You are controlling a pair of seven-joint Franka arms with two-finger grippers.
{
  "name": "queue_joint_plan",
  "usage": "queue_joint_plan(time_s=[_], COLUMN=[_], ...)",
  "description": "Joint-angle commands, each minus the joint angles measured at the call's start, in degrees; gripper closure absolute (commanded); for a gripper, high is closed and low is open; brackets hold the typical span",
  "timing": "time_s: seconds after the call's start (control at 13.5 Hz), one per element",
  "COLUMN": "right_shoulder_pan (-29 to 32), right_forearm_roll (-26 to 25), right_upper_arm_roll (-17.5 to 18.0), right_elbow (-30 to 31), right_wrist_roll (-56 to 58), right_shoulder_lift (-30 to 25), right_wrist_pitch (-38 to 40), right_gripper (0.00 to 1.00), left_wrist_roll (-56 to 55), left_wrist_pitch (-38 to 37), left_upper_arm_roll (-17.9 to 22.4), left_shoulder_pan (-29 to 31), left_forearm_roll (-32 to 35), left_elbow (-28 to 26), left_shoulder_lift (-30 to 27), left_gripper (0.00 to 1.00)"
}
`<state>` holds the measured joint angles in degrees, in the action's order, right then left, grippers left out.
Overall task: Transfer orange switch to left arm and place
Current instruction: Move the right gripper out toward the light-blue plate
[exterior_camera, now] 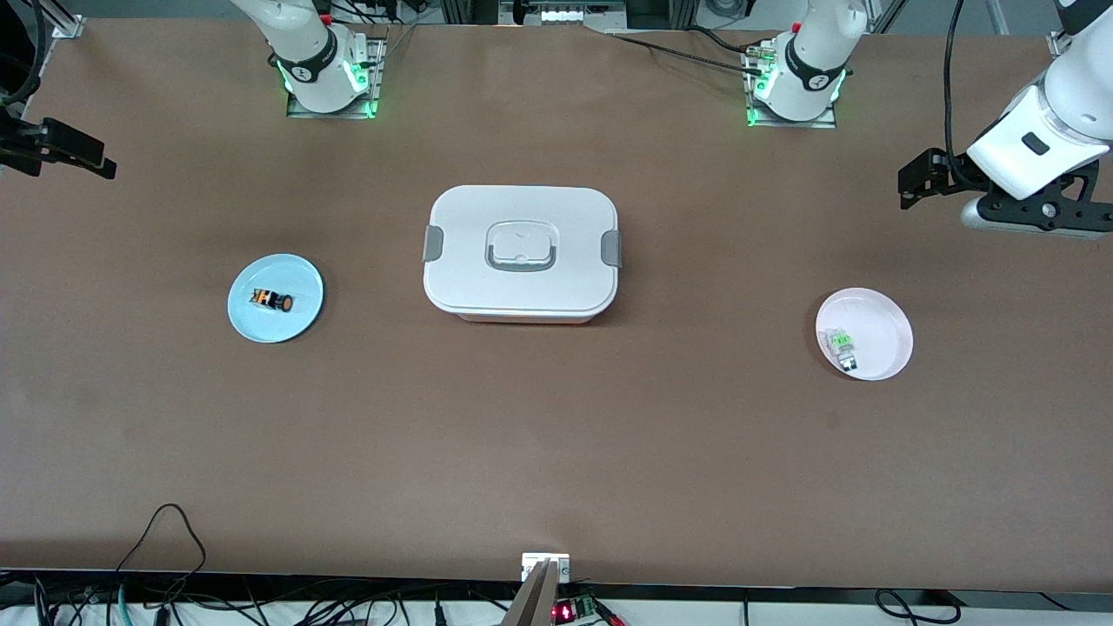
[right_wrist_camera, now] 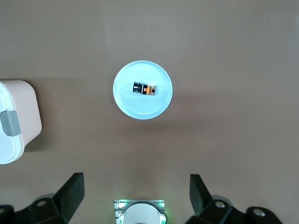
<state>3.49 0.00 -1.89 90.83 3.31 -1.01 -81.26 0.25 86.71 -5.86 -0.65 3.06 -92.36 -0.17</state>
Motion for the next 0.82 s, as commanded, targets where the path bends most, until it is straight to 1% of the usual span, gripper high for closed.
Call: queue_joint_plan(time_s=[0.0,0.22,0.52,0.74], right_shoulder_pan=[0.02,0.11,-0.06,-0.15], right_forearm_roll=[-1.4,-1.14,-1.06,-2.28], right_upper_arm_roll=[0.13,0.04,0.04,0.04], right_elbow=[-0.48,-0.48,-0.48,-0.3], right_wrist_roll=[-0.67,-0.85,-0.76,-0.76], right_shoulder_lift=[1.8,3.82,6.28,10.92], right_wrist_pitch=[0.32,0.14,-2.49,-3.9], right_gripper=[0.0,0.0,0.0,0.0], left_wrist_roll=[0.19,0.18,0.18,0.27], left_wrist_pitch=[-0.67,-0.67,-0.67,-0.67], left_upper_arm_roll=[0.15,0.15,0.15,0.15], left_shoulder_pan=[-0.05,0.03,0.03,0.03], left_forearm_roll=[-0.51,-0.6,-0.6,-0.51], left_elbow=[1.48,1.48,1.48,1.74], left_shoulder_lift=[0.79,0.87,0.87,0.87], left_gripper=[0.0,0.0,0.0,0.0])
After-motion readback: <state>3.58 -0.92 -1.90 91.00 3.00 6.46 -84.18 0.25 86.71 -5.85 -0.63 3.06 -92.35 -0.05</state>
